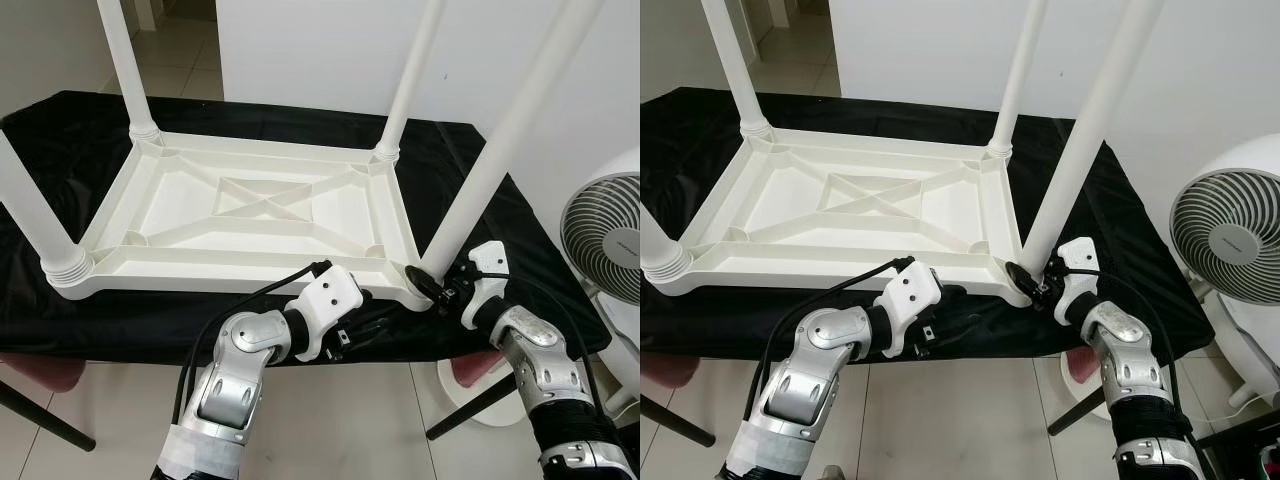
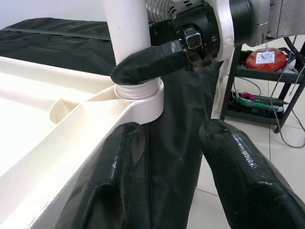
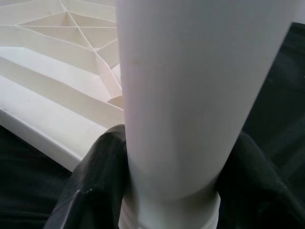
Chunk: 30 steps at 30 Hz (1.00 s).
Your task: Building children table
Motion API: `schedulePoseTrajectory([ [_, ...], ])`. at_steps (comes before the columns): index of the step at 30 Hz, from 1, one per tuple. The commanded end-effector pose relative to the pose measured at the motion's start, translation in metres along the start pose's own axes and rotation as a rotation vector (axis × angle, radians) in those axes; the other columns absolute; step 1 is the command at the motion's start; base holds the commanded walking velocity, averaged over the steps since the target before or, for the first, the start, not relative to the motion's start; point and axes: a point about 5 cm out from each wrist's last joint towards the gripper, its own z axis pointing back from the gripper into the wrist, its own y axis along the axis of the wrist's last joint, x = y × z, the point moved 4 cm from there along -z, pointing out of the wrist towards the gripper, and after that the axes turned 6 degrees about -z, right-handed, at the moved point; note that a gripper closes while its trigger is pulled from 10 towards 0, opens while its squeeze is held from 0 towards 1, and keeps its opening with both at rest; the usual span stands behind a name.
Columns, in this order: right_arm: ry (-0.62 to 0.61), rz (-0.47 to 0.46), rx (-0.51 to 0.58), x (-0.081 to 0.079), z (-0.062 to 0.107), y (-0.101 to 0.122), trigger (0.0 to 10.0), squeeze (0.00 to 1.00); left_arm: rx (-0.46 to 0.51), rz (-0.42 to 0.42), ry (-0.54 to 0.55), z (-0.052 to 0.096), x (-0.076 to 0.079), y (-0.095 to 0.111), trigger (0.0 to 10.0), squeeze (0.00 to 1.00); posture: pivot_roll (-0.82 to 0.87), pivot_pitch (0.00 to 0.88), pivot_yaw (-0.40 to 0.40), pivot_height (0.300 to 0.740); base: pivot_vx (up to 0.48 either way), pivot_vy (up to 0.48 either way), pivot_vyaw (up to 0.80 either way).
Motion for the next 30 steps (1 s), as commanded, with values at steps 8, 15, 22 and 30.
schedulePoseTrajectory([
  [8,-0.079,-0.005,-0.033,-0.002,-0.005,-0.015,10.0,0.0,0.004,0.018,0.22,-0.005,-0.016,0.003,10.0,0.0,0.1,0.028,-0.059,0.74,0.0,0.0,0.0],
  [15,-0.166,-0.033,-0.014,-0.007,-0.01,-0.018,10.0,0.0,0.005,0.021,0.22,-0.006,-0.016,0.003,10.0,0.0,0.09,0.034,-0.06,0.74,0.0,0.0,0.0],
  [22,-0.391,-0.153,0.046,-0.022,-0.02,-0.018,10.0,0.0,0.008,0.026,0.217,-0.007,-0.014,0.004,10.0,0.0,0.09,0.036,-0.065,0.74,0.0,0.0,0.0],
  [30,-0.585,-0.213,0.089,-0.029,-0.02,-0.017,10.0,0.0,0.012,0.034,0.218,-0.008,-0.012,0.004,10.0,0.0,0.09,0.038,-0.074,0.74,0.0,0.0,0.0],
])
